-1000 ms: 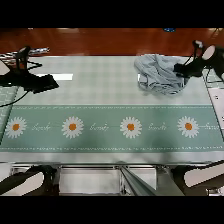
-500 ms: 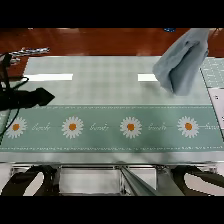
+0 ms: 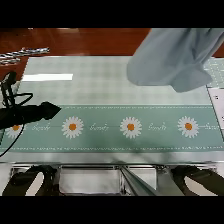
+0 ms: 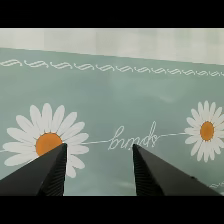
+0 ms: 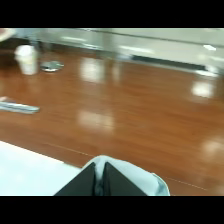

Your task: Fold the shirts.

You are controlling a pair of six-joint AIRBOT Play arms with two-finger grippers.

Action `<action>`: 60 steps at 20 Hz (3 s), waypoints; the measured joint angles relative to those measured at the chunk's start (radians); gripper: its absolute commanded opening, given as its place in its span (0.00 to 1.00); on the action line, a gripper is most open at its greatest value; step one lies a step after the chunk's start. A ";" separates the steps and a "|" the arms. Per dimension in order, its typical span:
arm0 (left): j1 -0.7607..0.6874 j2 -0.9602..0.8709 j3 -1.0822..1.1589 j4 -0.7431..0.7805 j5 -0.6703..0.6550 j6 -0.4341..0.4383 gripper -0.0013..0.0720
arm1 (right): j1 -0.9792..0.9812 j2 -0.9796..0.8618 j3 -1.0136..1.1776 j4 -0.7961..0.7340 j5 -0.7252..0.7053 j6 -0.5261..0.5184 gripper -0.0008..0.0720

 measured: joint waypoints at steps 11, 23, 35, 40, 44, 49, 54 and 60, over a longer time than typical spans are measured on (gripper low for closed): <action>0.000 0.005 -0.008 -0.011 0.013 0.000 0.70 | 0.390 0.017 -0.319 -0.020 0.010 0.102 0.05; 0.000 0.004 -0.091 -0.012 0.027 0.015 0.70 | 0.441 -0.238 -0.897 0.222 -0.311 0.258 0.58; 0.184 -0.013 -0.258 -0.071 -0.085 0.016 0.70 | -0.277 0.171 -1.040 0.138 -0.004 0.131 0.57; 0.200 -0.117 -0.418 -0.303 -0.016 0.126 0.70 | -0.394 0.316 -1.383 0.272 -0.023 0.071 0.57; 0.158 -0.248 -0.444 -0.455 0.095 0.231 0.70 | -0.415 0.349 -1.517 0.371 -0.047 0.037 0.57; -0.055 -0.431 -0.373 -0.531 0.231 0.283 0.70 | -0.422 0.358 -1.562 0.408 -0.047 0.021 0.57; -0.249 -0.579 -0.238 -0.534 0.312 0.296 0.04 | -0.390 0.351 -1.586 0.417 -0.039 0.019 0.57; -0.298 -0.634 -0.136 -0.530 0.286 0.305 0.04 | -0.213 0.209 -1.598 0.497 -0.149 0.019 0.57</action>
